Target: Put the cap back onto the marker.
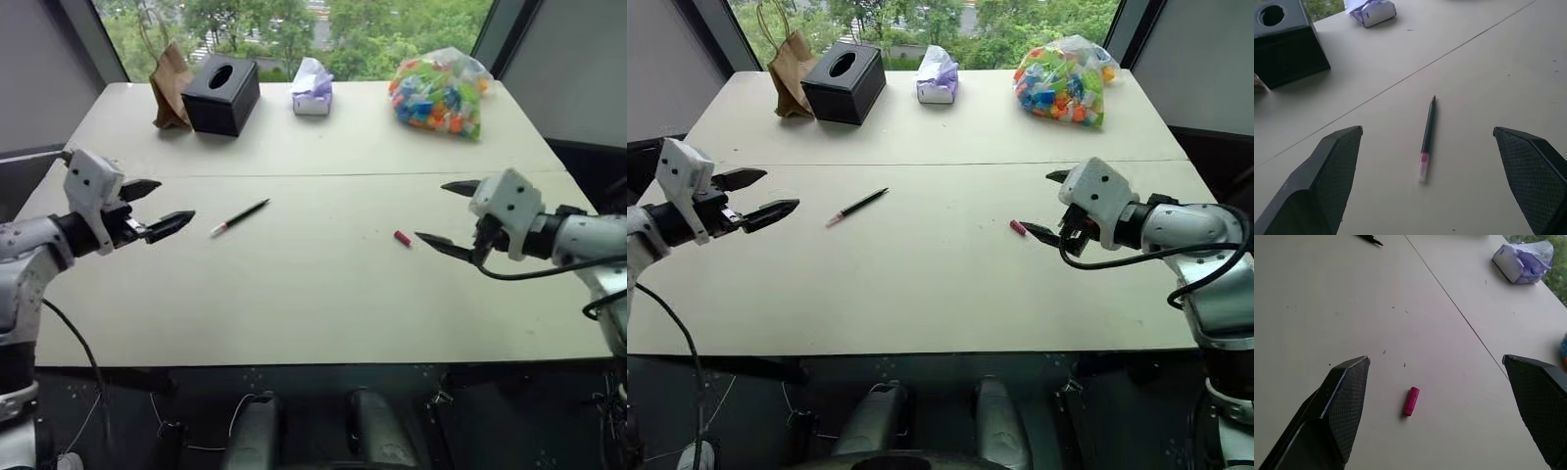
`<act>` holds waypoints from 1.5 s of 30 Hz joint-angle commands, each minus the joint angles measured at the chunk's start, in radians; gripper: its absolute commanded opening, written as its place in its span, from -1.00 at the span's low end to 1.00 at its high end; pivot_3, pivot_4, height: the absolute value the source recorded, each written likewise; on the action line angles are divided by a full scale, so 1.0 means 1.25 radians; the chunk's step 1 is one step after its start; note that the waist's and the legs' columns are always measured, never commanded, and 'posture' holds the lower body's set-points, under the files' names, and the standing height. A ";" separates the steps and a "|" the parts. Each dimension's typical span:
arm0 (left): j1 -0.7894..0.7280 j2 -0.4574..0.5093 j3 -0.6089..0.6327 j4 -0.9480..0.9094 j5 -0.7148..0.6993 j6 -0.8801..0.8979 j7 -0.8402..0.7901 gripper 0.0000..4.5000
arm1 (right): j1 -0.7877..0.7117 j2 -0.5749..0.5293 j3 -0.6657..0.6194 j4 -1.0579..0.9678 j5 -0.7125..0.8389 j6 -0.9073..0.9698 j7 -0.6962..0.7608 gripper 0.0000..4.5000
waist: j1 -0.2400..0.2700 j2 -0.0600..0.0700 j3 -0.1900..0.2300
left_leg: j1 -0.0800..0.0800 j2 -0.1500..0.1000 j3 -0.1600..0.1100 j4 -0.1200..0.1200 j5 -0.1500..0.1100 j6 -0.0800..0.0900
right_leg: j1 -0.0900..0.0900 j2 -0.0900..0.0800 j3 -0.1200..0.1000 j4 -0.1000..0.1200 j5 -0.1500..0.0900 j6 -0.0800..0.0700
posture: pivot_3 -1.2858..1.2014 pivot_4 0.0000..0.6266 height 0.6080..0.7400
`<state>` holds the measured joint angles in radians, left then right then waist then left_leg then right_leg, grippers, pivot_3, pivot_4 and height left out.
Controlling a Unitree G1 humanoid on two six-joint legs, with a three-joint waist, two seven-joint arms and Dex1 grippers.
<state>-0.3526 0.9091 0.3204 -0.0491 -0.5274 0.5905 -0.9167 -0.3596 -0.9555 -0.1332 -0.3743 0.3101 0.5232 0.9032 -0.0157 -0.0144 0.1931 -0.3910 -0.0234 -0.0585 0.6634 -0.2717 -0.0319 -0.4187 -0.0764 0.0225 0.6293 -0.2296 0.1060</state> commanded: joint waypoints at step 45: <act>-0.278 -0.147 -0.194 0.488 0.204 -0.329 -0.072 1.00 | 0.046 0.083 -0.011 -0.160 0.014 0.075 -0.162 0.99 | 0.007 -0.001 0.000 | -0.002 -0.003 0.000 0.001 0.000 0.000 | -0.002 -0.001 0.000 0.000 0.002 0.003 | 0.03 -0.52 1.00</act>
<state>-0.6537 0.7273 0.0861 0.4994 -0.3031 0.2520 -0.9911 -0.3044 -0.8531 -0.1259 -0.5321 0.3474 0.6369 0.7305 -0.0070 -0.0154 0.1933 -0.3935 -0.0278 -0.0579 0.6644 -0.2716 -0.0320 -0.4207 -0.0773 0.0220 0.6300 -0.2277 0.1093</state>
